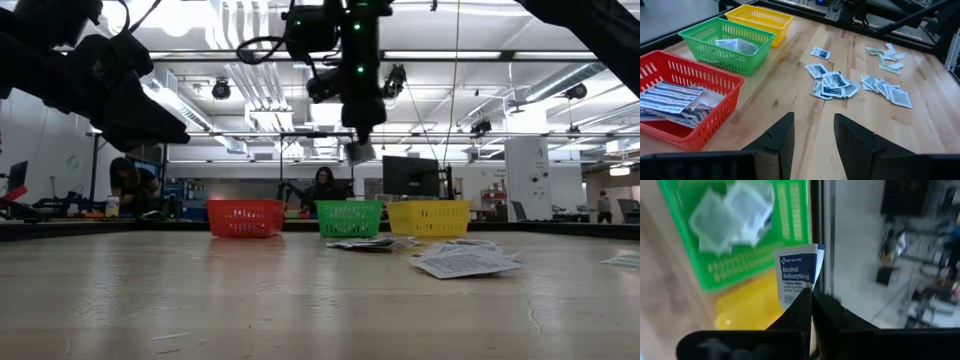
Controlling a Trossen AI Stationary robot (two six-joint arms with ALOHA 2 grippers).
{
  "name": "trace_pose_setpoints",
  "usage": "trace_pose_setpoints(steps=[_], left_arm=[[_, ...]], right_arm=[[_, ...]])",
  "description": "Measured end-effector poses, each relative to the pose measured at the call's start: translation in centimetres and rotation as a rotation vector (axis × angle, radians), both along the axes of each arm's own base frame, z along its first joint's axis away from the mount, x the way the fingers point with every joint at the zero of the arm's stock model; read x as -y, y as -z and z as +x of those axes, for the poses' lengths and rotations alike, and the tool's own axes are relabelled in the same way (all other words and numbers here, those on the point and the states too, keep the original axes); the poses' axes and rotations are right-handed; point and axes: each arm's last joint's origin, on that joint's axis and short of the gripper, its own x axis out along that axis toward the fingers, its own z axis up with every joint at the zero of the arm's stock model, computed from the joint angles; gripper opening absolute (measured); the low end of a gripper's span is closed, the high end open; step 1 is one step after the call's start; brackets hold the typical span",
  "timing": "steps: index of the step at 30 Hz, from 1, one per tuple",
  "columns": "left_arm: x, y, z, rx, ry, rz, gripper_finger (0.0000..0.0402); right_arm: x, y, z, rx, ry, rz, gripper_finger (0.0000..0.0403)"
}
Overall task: Pick & Place First Aid Supplies
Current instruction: Put the alcohol pad into the green basket
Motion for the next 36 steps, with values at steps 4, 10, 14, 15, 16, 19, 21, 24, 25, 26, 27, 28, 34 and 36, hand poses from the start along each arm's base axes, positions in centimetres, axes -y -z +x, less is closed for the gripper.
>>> trace_pose_setpoints(steps=[4,10,14,15,16,19,21,24,25,26,27,28,34,36], left_arm=[[0.0,0.0,0.0,0.001,-0.001,-0.005,0.0133],[0.0,0.0,0.0,0.005,-0.016,-0.019,0.0133],[-0.1,0.0,0.0,0.005,-0.035,-0.013,0.0133],[-0.1,0.0,0.0,0.006,-0.039,-0.012,0.0133],[-0.1,0.0,0.0,0.006,-0.044,-0.011,0.0133],[-0.1,0.0,0.0,0.006,-0.054,-0.007,0.0133],[-0.1,0.0,0.0,0.006,-0.054,-0.008,0.0133],[-0.1,0.0,0.0,0.007,-0.055,-0.008,0.0133],[-0.1,0.0,0.0,0.007,-0.055,-0.008,0.0133],[-0.2,0.0,0.0,0.007,-0.056,-0.008,0.0133],[-0.2,0.0,0.0,0.007,-0.062,-0.006,0.0133],[-0.2,0.0,0.0,0.008,-0.069,-0.004,0.0133],[-0.3,0.0,-0.1,0.009,-0.103,0.007,0.0133],[-0.3,0.0,-0.1,0.009,-0.103,0.007,0.0133]], right_arm=[[1.7,-0.1,1.2,0.092,-0.107,0.064,0.0008],[4.2,-0.1,1.4,0.150,-0.229,0.194,0.0008],[6.2,0.1,0.6,0.156,-0.253,0.293,0.0008],[6.7,0.1,0.5,0.166,-0.259,0.318,0.0008],[7.2,0.2,0.3,0.176,-0.262,0.345,0.0008],[8.4,0.7,-0.3,0.199,-0.271,0.428,0.0008],[9.1,1.1,-0.7,0.221,-0.281,0.500,0.0008],[9.7,2.2,-1.3,0.216,-0.270,0.558,0.0008],[9.8,2.6,-1.5,0.200,-0.269,0.566,0.0008],[9.9,3.1,-1.7,0.187,-0.271,0.574,0.0008],[9.9,3.5,-1.8,0.178,-0.274,0.583,0.0008],[10.0,3.8,-1.9,0.177,-0.278,0.592,0.0008],[10.1,4.9,-2.0,0.192,-0.286,0.629,0.0008],[10.2,5.0,-2.0,0.203,-0.277,0.628,0.0008]])
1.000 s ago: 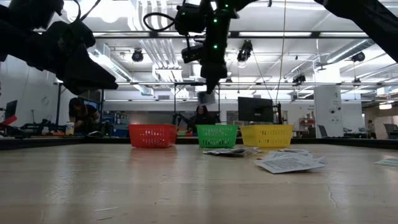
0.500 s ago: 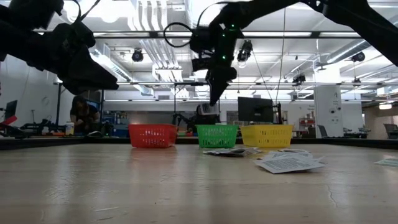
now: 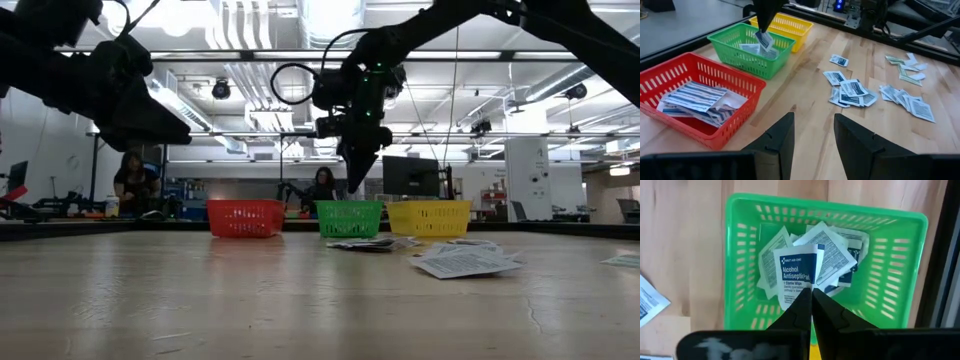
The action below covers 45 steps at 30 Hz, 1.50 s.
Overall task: Pick & Place First Aid Supplies
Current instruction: Put the alcohol pad into the green basket
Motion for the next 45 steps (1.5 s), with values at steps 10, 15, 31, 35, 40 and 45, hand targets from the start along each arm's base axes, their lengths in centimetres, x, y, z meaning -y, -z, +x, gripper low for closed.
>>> trace_pose_setpoints(steps=[10,15,31,35,40,45], left_arm=[[0.0,0.0,0.0,0.001,-0.001,-0.004,0.0133],[0.0,0.0,0.0,0.002,-0.003,-0.007,0.0133],[0.0,0.0,0.0,0.006,-0.007,-0.020,0.0133],[0.0,0.0,0.0,0.006,-0.007,-0.020,0.0133],[0.0,0.0,0.0,0.006,-0.007,-0.020,0.0133],[0.0,0.0,0.0,0.006,-0.007,-0.020,0.0133]], right_arm=[[0.1,1.9,-0.5,-0.027,0.004,0.013,0.0008],[0.2,2.0,-0.3,-0.007,0.012,0.005,0.0009],[0.9,1.8,-0.4,0.017,0.047,-0.015,0.0078],[0.9,1.7,-0.3,0.020,0.052,-0.017,0.0120],[0.9,-0.3,-0.2,-0.015,0.048,-0.090,0.0159],[-0.7,-4.5,-1.2,-0.131,0.111,-0.003,0.0165]])
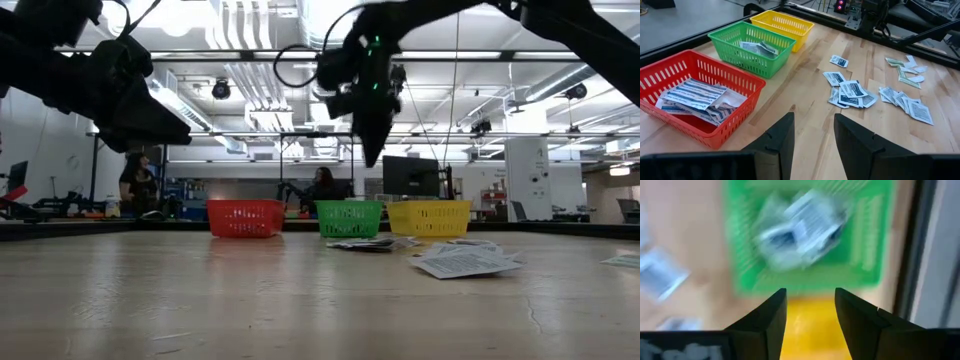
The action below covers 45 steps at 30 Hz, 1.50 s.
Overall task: Pick & Place First Aid Supplies
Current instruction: Put the alcohol pad into the green basket
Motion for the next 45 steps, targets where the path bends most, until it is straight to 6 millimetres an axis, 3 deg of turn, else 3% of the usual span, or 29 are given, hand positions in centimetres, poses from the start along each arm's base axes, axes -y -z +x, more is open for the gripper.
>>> trace_pose_setpoints(steps=[4,8,18,26,33,45], left_arm=[[0.0,0.0,0.0,0.000,0.000,0.000,0.0133],[0.0,0.0,0.0,-0.001,0.000,0.000,0.0133],[0.0,0.2,0.1,-0.020,0.000,0.005,0.0133],[0.0,0.2,0.1,-0.021,0.001,0.005,0.0133],[0.0,0.2,0.1,-0.020,0.000,0.004,0.0133],[0.0,0.2,0.1,-0.020,0.000,0.003,0.0133]], right_arm=[[-1.2,-2.3,-1.4,-0.077,0.037,0.155,0.0159],[-1.8,-4.2,-2.0,0.025,0.111,0.220,0.0151],[-3.7,-6.5,-5.3,0.053,0.121,0.221,0.0137],[-5.7,-6.6,-8.8,0.177,0.157,0.185,0.0136],[-8.7,-6.1,-11.6,0.328,0.118,0.144,0.0126],[-12.3,-3.0,-15.8,0.404,0.080,0.142,0.0127]])
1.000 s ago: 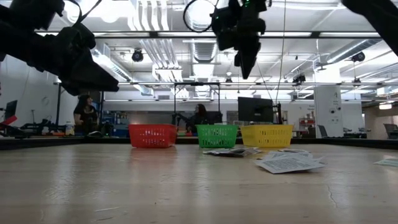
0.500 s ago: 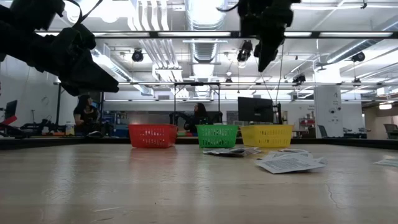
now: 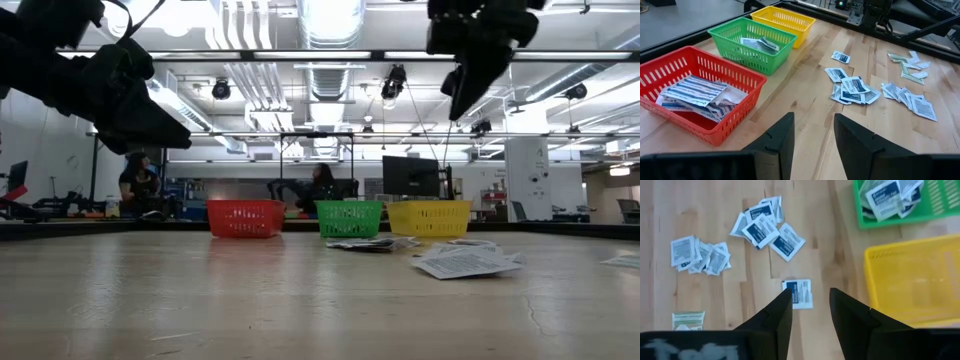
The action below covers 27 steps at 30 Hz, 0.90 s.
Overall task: Pick & Place First Aid Supplies
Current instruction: Put the alcohol pad into the green basket
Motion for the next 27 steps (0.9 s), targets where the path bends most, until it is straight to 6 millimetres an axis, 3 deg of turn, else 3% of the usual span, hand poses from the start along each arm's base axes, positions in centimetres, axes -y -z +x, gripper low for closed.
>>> trace_pose_setpoints(steps=[9,21,27], left_arm=[[0.0,0.0,0.0,0.000,0.000,0.000,0.0133],[0.0,0.0,0.0,0.000,0.000,0.000,0.0133],[0.0,0.0,0.0,0.000,0.000,0.000,0.0133]], right_arm=[[-1.0,3.3,-2.0,-0.059,0.016,0.035,0.0114],[-2.1,6.5,-2.8,-0.148,-0.030,0.056,0.0103],[-2.6,7.1,-2.8,-0.153,-0.044,0.059,0.0100]])
